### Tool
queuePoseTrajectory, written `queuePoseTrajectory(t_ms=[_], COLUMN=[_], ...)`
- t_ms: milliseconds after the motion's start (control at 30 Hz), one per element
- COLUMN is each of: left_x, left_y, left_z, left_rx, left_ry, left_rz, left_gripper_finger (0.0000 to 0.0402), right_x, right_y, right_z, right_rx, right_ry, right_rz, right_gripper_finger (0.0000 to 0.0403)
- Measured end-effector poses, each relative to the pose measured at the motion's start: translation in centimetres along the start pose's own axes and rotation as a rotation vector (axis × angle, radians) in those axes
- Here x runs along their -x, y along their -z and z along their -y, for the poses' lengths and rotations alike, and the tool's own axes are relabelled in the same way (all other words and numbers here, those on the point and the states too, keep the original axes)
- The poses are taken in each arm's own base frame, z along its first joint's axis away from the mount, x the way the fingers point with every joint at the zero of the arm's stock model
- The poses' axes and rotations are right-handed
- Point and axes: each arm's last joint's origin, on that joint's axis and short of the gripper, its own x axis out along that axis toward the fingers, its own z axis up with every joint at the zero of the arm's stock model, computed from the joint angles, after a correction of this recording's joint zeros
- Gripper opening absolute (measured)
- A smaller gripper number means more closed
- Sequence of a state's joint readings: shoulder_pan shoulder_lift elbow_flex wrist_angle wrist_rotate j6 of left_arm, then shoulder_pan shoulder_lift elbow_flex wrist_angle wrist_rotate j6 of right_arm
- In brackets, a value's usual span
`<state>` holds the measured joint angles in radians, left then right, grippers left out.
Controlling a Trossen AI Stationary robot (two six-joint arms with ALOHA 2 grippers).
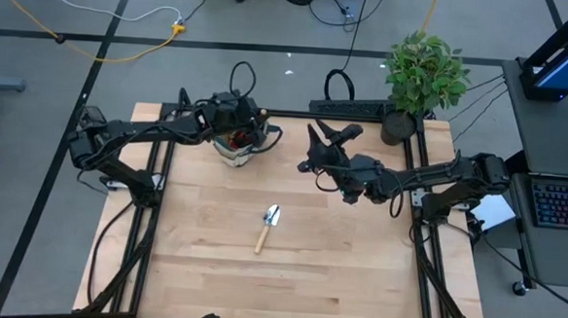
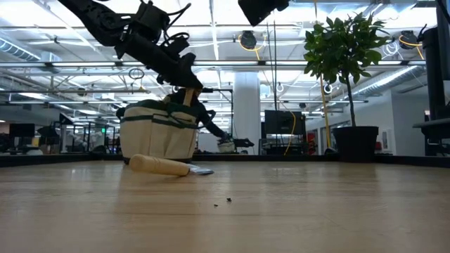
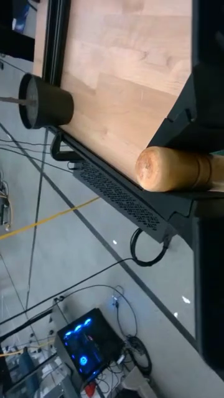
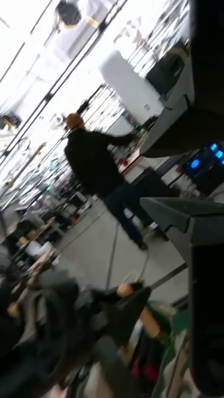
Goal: Pick & Place Garden tools in Gardening bag
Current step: Put the right trowel into the gardening bag
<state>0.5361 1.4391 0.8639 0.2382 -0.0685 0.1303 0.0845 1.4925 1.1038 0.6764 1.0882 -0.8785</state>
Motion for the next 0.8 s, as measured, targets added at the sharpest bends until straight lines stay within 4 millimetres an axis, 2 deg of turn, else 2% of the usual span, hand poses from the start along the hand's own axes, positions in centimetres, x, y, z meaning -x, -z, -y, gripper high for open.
queuePoseTrajectory(t_ms=[133, 333, 433, 567, 800], left_x=[0.0, 0.0, -0.2, -0.6, -0.4], left_y=[0.1, -0.3, 0.4, 1.7, 1.3], left_z=[0.0, 0.0, -0.1, 0.1, 0.1], left_rx=[0.001, -0.001, 0.006, 0.026, 0.025], left_ry=[0.002, 0.031, 0.037, 0.049, 0.046], left_rz=[-0.012, 0.038, -0.019, -0.122, -0.1], left_gripper_finger=[0.0075, 0.0064, 0.0068, 0.0093, 0.0096], right_x=[0.0, 0.0, 0.0, 0.2, 0.3], right_y=[-0.1, 0.0, 0.0, -0.1, -0.1], right_z=[-0.1, -0.2, -0.2, -0.3, -0.3], right_rx=[-0.034, -0.024, -0.023, -0.024, -0.027], right_ry=[-0.027, -0.034, -0.035, -0.04, -0.041], right_rz=[0.03, 0.029, 0.029, 0.033, 0.034], right_gripper_finger=[0.0105, 0.0105, 0.0105, 0.0105, 0.0105])
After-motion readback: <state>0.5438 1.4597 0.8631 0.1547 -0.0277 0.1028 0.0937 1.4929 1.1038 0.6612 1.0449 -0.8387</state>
